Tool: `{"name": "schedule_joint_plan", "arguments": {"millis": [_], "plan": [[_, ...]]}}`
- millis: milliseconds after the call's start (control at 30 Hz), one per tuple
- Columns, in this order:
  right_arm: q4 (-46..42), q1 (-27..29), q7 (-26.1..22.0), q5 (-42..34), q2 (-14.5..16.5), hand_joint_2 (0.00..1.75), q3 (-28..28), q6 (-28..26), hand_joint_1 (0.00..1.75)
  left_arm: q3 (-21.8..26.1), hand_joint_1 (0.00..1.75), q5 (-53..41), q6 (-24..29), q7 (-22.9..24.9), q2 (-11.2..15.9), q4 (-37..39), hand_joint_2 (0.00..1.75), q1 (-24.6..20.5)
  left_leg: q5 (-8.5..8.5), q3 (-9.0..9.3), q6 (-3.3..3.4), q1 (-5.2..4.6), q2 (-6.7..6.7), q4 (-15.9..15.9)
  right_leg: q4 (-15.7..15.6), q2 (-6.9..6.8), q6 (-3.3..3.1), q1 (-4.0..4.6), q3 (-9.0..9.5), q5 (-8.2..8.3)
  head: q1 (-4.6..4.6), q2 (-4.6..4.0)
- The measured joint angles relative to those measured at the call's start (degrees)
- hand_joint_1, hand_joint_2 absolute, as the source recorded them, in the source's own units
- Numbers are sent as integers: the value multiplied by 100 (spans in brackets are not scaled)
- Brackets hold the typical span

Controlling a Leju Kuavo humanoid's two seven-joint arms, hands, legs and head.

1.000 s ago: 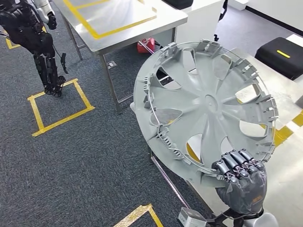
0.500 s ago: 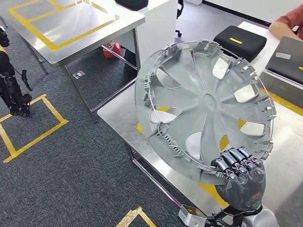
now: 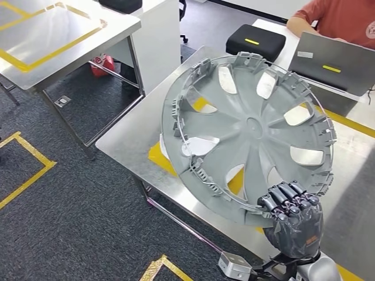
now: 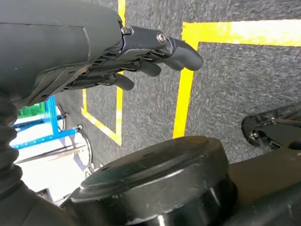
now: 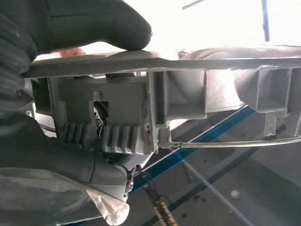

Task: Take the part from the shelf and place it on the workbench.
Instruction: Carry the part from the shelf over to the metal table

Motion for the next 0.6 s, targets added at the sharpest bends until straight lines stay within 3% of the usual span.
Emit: {"name": "schedule_joint_plan", "arguments": {"millis": [67,133,200,267,300,333,367,400,433,500,567,600], "plan": [[7,-15,18,-1,0,175,4,-1,175,1,0,0,2,0,7,0,175,-6,-28,-4,-53,-29,85,38,-203,-46,-77,34,114,-24,-8,1],[11,-15,39,-1,-1,175,7,-1,175,1,0,-1,2,0,15,0,175,-19,-53,12,-102,-24,128,50,-201,75,-159,28,101,-3,-13,1],[13,-15,57,-3,-2,175,8,-1,175,1,0,0,-2,1,19,0,175,-29,-204,-42,-161,4,-65,220,-210,179,-227,7,99,12,-29,0],[19,-27,80,-5,-2,175,13,-1,175,0,0,3,-9,2,15,0,175,-24,-552,-312,-192,22,-330,838,-215,284,-275,-3,99,18,-51,-1],[29,-33,96,-5,-2,175,17,-1,175,2,0,6,-14,1,16,0,175,-22,-725,-495,-193,22,-385,1242,-215,350,-289,3,97,20,-51,-1],[43,-37,111,-4,-2,175,22,-1,175,3,0,9,-18,-1,19,0,175,-25,-821,-636,-188,18,-409,1553,-214,419,-298,10,97,21,-50,-1],[61,-38,131,-3,-2,175,30,-1,175,5,0,13,-24,-2,22,0,175,-31,-802,-697,-174,13,-421,1685,-214,499,-301,18,99,24,-51,-1],[77,-39,149,-2,-2,175,38,-1,175,6,0,14,-26,-2,22,0,175,-37,-666,-652,-148,8,-439,1579,-213,580,-303,25,103,27,-50,-1],[88,-39,166,-2,-2,175,46,-1,175,6,0,14,-27,-2,21,0,175,-37,-448,-521,-112,4,-486,1278,-213,664,-302,30,108,31,-51,-1],[101,-48,204,-2,-2,175,65,-1,175,6,0,15,-29,-2,20,1,175,-17,-75,-223,-29,7,-749,560,-207,820,-283,33,99,45,-46,-1],[114,-78,244,-2,-2,175,82,-1,175,6,0,17,-29,-2,16,2,175,6,11,-77,14,7,-951,194,-197,939,-235,18,52,74,-56,-1],[121,-91,256,-2,-2,175,90,-1,175,6,0,18,-29,-2,13,2,175,12,1,-66,16,6,-957,160,-191,974,-216,14,31,85,-61,-1]]}}
